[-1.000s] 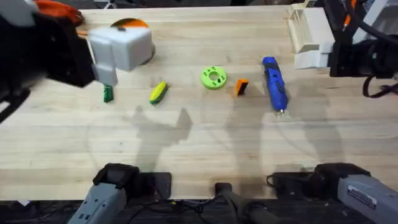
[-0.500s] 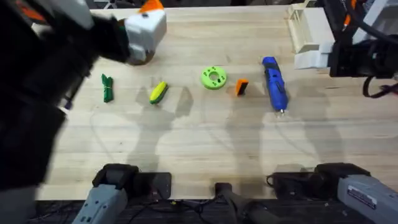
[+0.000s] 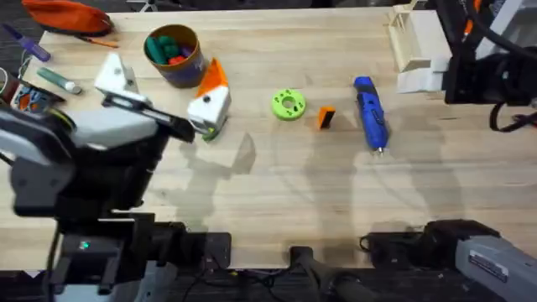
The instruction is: Pick up the gripper from the table and insert it into the empty holder that is missing its gripper. Then pick up a screw, insert it into the mounting hole, and use the screwdriver to tighten it. Finally, clean up the table by picking up the vegetable and placing it into the bucket.
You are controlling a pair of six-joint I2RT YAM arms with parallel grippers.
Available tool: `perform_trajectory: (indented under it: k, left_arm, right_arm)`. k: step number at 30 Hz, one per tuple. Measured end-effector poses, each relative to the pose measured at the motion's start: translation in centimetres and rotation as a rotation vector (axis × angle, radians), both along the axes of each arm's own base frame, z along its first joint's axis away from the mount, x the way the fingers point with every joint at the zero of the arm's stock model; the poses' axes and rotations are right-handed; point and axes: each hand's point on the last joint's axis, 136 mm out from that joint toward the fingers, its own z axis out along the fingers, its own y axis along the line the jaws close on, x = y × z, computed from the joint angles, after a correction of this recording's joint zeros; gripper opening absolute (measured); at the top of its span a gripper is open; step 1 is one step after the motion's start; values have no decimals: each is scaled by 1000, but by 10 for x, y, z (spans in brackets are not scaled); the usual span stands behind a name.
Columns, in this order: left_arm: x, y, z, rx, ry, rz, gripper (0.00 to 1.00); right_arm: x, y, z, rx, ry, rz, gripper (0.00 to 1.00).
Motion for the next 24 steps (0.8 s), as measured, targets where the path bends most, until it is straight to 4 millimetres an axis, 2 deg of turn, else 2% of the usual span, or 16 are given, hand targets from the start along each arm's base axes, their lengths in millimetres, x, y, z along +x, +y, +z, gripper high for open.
perform_trajectory:
  k: [7, 15, 20, 24]
  left_arm:
    - [-13, -11, -21, -2, -39, -66, 988]
    - [-27, -16, -22, -1, -135, -99, 987]
    - [-34, -21, -16, 3, -193, -131, 988]
    - [-47, -29, 6, 4, -292, -188, 987]
  right_arm:
    - [0, 0, 0, 0, 0, 0, 903]
    - [0, 0, 0, 0, 0, 0, 904]
    - [0, 0, 0, 0, 0, 0, 904]
    - [0, 0, 0, 0, 0, 0, 903]
